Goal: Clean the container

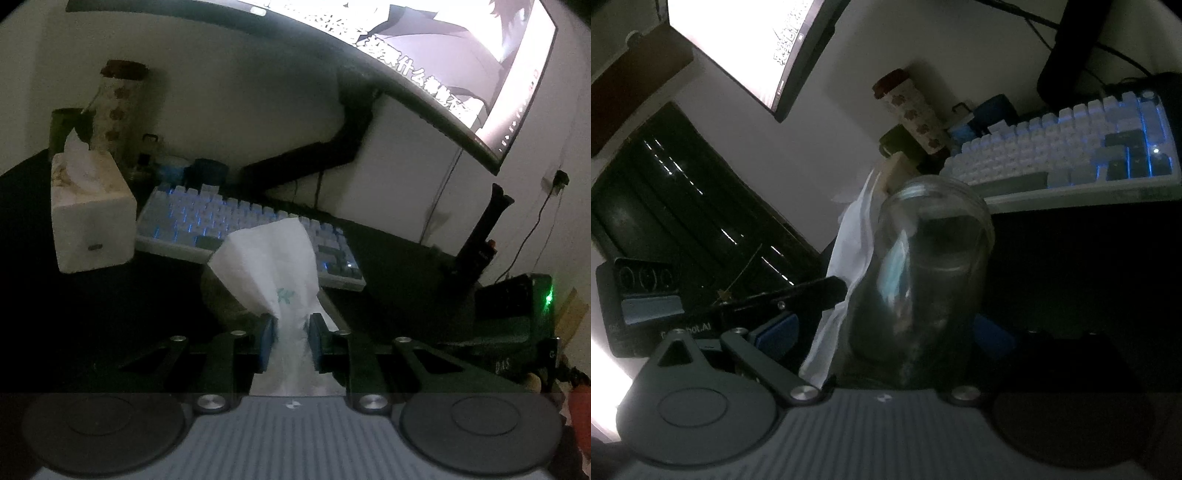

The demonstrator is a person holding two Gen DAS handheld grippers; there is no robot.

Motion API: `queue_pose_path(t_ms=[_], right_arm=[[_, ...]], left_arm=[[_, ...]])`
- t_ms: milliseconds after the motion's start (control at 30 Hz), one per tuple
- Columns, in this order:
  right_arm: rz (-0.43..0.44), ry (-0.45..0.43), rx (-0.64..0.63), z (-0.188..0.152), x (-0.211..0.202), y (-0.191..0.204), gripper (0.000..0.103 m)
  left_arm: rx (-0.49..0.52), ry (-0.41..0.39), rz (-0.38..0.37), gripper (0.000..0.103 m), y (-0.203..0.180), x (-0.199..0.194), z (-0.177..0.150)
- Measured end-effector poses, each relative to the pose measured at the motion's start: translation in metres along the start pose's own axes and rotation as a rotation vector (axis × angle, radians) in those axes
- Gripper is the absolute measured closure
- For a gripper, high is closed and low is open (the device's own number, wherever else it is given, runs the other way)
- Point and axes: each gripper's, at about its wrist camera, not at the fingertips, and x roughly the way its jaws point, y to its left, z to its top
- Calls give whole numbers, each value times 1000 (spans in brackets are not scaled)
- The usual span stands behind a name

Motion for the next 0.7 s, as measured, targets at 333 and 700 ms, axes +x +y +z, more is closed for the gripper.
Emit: queue_pose_path(t_ms=[333,700], right_arm=[[-7,2,16,1,1,-1,0],[1,-1,17,1,0,-1,0]], left_arm=[[-12,-1,77,85,3,21,25],[61,-17,113,85,-8,12,13]])
